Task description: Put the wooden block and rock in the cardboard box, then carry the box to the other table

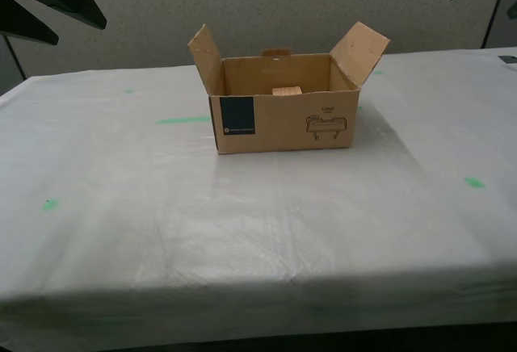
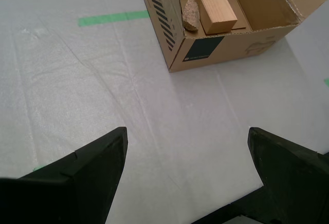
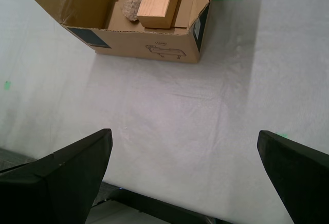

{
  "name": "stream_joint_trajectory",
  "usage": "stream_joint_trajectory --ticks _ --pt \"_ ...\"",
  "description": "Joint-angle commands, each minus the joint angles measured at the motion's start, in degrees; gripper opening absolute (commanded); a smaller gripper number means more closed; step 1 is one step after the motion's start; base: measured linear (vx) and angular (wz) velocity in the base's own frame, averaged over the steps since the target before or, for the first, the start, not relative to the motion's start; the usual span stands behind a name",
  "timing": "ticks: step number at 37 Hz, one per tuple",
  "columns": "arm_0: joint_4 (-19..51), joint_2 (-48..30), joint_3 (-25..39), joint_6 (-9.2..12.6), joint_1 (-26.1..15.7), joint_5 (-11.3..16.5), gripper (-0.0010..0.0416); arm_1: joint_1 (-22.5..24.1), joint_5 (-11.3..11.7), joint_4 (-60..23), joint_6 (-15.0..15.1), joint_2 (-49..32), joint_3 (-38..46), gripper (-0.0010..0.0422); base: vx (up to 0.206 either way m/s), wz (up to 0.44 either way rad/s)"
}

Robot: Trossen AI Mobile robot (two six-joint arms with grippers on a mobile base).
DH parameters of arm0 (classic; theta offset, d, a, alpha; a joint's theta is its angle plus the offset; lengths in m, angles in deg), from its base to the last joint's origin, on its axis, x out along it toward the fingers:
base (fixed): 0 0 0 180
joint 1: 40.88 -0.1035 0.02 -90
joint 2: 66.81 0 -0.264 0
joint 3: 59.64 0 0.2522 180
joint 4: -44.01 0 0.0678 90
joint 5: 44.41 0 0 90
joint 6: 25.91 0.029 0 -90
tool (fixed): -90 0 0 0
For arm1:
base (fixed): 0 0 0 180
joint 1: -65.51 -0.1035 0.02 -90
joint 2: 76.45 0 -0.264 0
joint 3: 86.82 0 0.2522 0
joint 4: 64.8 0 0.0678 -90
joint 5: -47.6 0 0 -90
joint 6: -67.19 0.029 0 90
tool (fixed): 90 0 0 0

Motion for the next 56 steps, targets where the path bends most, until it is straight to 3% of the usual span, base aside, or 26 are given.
stream_joint_trajectory --ticks 1,56 --pt "0.0 0.0 -0.1 0.2 0.0 0.0 0.0394 0.0 -0.1 0.0 -0.1 0.0 0.0 0.0318 0.0 0.0" --pt "0.0 0.0 -0.1 0.2 0.0 0.0 0.0393 -0.1 -0.1 0.0 -0.1 0.0 0.0 0.0318 0.0 0.0"
